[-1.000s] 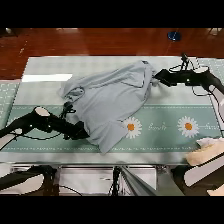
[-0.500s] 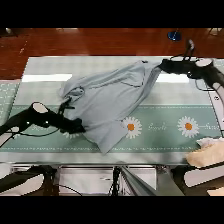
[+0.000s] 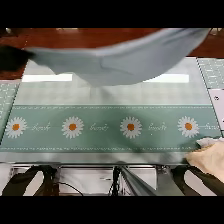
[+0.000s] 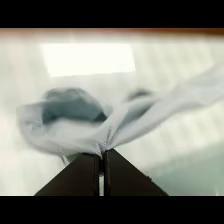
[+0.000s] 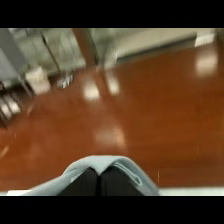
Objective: Fold the shirts.
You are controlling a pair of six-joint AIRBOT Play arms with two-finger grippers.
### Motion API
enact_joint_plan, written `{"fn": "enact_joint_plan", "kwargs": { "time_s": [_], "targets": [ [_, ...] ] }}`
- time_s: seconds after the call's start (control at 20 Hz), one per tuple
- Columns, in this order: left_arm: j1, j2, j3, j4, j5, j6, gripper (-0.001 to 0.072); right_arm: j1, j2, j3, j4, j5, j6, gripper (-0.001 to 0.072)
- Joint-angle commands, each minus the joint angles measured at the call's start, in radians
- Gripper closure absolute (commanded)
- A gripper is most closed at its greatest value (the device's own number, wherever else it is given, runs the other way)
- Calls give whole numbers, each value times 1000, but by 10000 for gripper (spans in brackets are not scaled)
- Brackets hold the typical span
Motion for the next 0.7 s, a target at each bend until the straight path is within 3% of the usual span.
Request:
{"fn": "enact_joint_plan", "kwargs": {
  "time_s": [0.0, 0.3, 0.55, 0.65],
  "targets": [
    [117, 174, 225, 44, 19, 3, 680, -35, 231, 1, -2, 0, 50, 694],
    [160, 377, 297, 227, 21, 2, 680, -87, 527, 1, -56, -33, 56, 694],
    [160, 509, 298, 323, -2, 2, 680, -87, 671, 1, -299, 45, 348, 694],
    [160, 539, 298, 385, -135, -27, 680, -87, 700, 1, -425, 152, 408, 694]
  ]
}}
